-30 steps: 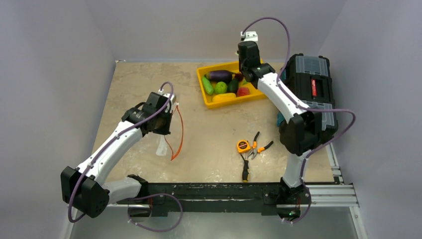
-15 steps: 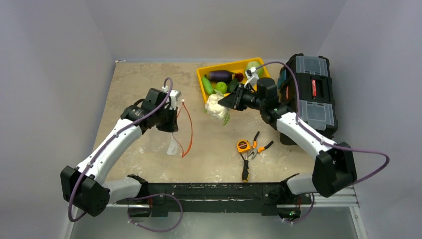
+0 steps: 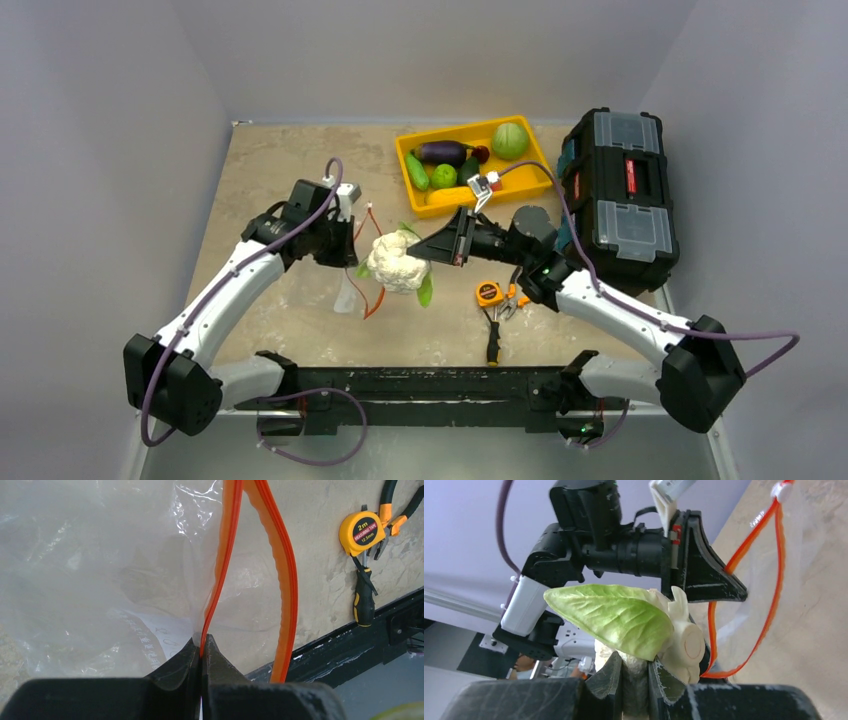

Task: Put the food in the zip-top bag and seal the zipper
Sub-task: Place the fake vegetable in the zipper food storage bag, then pick up the fake vegetable from the bin.

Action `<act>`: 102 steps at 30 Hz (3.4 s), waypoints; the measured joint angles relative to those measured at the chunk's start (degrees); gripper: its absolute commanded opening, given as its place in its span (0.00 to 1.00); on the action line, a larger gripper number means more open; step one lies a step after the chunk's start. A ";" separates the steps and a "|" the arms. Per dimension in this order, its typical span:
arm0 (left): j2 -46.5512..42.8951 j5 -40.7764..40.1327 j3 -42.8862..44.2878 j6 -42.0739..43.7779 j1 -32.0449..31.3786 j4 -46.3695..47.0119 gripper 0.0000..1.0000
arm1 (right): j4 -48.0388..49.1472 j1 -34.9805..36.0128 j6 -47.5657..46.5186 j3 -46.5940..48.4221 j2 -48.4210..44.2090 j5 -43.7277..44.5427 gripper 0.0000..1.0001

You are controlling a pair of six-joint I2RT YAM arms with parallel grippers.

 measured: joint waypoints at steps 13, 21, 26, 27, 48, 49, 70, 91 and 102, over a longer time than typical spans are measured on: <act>-5.11 3.30 -1.77 -0.31 0.00 2.34 0.00 | 6.08 4.50 6.08 -2.71 9.55 16.96 0.00; -7.58 6.84 -3.30 -0.31 0.13 3.28 0.00 | -1.97 13.51 -3.04 -0.33 9.60 35.19 0.00; -8.28 8.66 -4.02 -0.24 0.44 4.59 0.00 | -1.86 15.32 -7.04 0.31 9.38 39.50 0.00; -8.28 8.66 -4.15 -0.22 0.52 4.76 0.00 | -1.81 15.30 -7.78 1.07 10.23 39.10 0.00; -16.48 15.32 -7.72 -0.31 0.28 10.40 0.00 | -4.39 14.95 -17.38 1.73 13.31 32.33 0.00; -15.91 16.28 -7.67 -0.35 0.17 10.60 0.00 | -4.26 14.97 -16.92 2.21 14.29 32.11 0.00; -20.55 14.12 -6.93 0.24 -6.56 8.31 0.00 | 4.37 20.26 -9.01 7.87 28.11 38.21 0.21; -24.28 -4.02 -7.96 -0.20 -6.56 -1.05 0.00 | -20.50 20.44 -18.95 10.75 12.35 32.63 0.66; -26.49 -9.07 -8.66 -0.24 -6.56 -1.03 0.00 | -31.43 17.20 -27.56 14.38 7.48 39.23 0.70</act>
